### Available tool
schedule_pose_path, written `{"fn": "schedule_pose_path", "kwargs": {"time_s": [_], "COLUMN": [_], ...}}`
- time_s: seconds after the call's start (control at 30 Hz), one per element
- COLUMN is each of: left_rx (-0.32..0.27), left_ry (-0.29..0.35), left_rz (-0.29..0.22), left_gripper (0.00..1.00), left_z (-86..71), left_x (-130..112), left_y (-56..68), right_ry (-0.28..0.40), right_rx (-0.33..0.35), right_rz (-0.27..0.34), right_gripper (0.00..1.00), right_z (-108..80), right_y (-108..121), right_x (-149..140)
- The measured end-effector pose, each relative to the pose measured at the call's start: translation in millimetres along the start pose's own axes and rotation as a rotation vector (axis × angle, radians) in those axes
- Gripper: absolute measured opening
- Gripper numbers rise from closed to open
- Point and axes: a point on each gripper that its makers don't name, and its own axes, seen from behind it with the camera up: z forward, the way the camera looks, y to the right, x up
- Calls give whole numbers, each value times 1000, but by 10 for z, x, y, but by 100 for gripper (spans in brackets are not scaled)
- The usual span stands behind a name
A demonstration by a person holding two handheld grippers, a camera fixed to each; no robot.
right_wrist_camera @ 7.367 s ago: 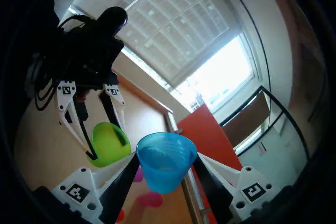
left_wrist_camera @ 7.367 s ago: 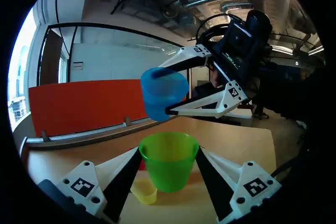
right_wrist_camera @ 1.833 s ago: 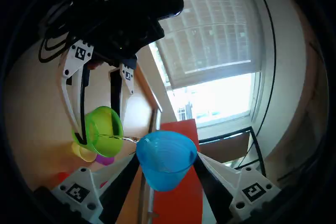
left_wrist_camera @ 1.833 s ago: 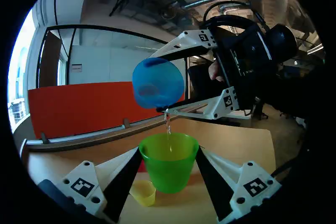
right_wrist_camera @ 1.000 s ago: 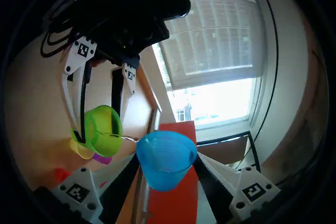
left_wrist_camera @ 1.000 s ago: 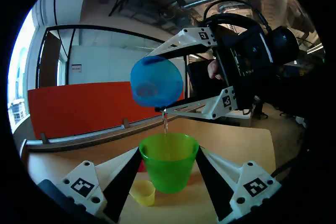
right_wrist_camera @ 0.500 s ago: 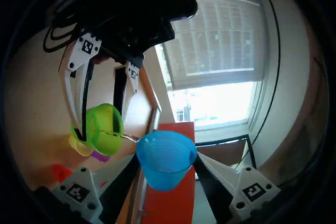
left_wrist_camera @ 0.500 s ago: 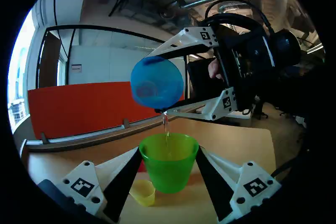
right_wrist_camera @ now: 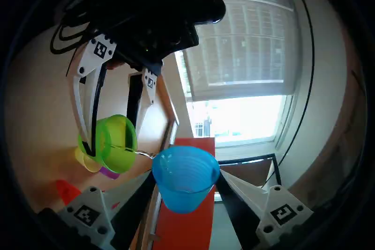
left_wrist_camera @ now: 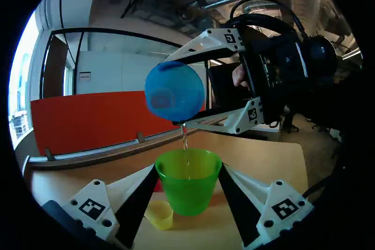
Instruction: Pour water
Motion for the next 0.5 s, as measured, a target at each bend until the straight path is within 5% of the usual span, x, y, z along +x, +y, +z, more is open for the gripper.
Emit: {"fn": "schedule_pose_path", "kwargs": {"time_s": [0.5], "left_rx": [1], "left_ry": [4], "left_rz": [-2], "left_gripper": [87], "left_z": [-8], "left_x": [19], "left_y": [-7], "right_ry": [-1], "right_rx": [-7], "right_rz": [-48], "right_gripper": [90], "right_z": [23], "right_y": [33], "right_x": [53]}}
